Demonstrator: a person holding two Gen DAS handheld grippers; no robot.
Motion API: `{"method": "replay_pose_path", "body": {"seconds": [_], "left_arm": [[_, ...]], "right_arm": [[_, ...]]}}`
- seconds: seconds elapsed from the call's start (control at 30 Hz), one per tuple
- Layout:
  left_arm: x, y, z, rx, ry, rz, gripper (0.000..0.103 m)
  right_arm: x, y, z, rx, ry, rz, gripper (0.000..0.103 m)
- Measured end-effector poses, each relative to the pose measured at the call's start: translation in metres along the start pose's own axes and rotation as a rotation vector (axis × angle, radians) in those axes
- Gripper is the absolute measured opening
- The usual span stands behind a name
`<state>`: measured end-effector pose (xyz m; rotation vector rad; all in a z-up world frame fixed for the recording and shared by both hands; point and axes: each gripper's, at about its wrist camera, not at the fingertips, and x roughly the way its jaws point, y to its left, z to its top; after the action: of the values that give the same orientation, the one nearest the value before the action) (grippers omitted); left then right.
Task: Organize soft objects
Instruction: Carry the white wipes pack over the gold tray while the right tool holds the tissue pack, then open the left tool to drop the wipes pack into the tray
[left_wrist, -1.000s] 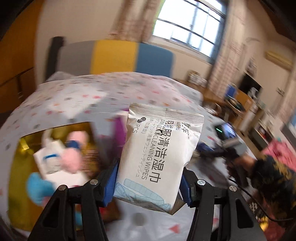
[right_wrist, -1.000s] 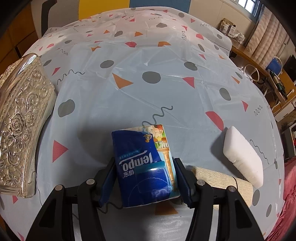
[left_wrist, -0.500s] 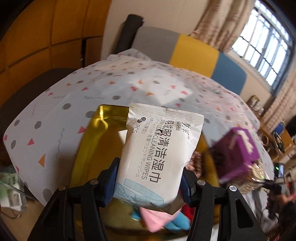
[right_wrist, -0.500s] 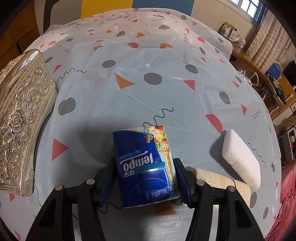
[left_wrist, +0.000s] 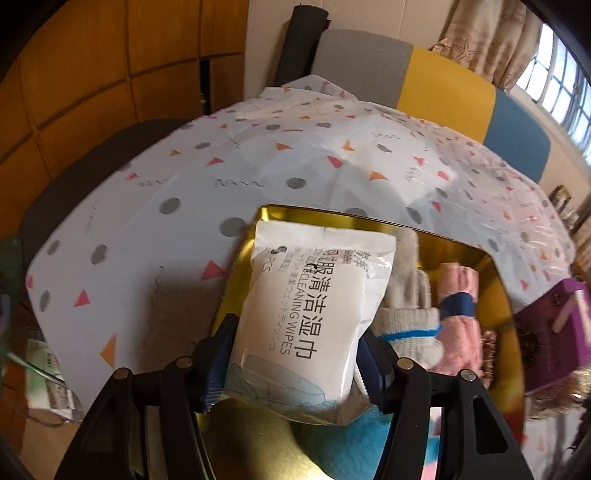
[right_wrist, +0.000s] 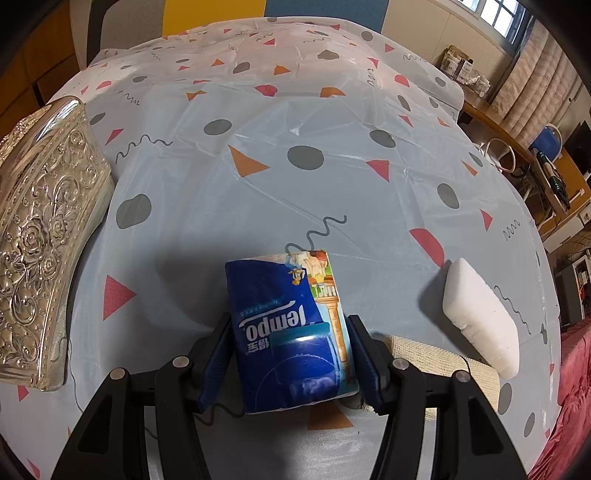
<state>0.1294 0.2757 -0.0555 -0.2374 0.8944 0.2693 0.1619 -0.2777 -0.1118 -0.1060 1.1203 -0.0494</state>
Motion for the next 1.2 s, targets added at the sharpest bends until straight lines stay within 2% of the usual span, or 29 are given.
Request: {"method": "replay_pose_path", "body": {"seconds": [0.1,0.17,0.3,0.53,0.7,0.77,0.87,1.2], "left_arm": [[-0.004,0.000,-0.002,0.015,-0.025,0.005,0.073],[-0.010,0.000,-0.003,0.025,-0.044,0.032,0.074],[-0.032,-0.002,-0.008,0.022,-0.092,0.036,0.074],[-0.080,-0.026,-0.034,0.052,-0.166,-0.025,0.075],[-0.100,-0.048,-0.051,0.079,-0.175,-0.070,0.076],[-0.104,-0.057,-0.057,0.099,-0.174,-0.080,0.076],[-0.111,-0.068,-0.066,0.126,-0.187,-0.082,0.081],[-0.116,-0.081,-0.084,0.175,-0.183,-0.104,0.082]], "right_arm": [[0.000,0.000,0.000,0.004,0.002,0.003,0.060],[0.000,-0.001,0.001,0.004,0.003,0.004,0.060],[0.000,-0.001,0.001,0.004,0.003,0.004,0.060],[0.000,0.000,0.001,0.002,0.002,0.001,0.060],[0.000,0.001,0.001,-0.006,0.000,-0.007,0.060],[0.000,0.002,0.001,-0.015,0.000,-0.002,0.056],[-0.001,0.005,0.001,-0.033,-0.004,-0.016,0.056],[-0.002,0.008,0.000,-0.048,-0.008,-0.032,0.055]]}}
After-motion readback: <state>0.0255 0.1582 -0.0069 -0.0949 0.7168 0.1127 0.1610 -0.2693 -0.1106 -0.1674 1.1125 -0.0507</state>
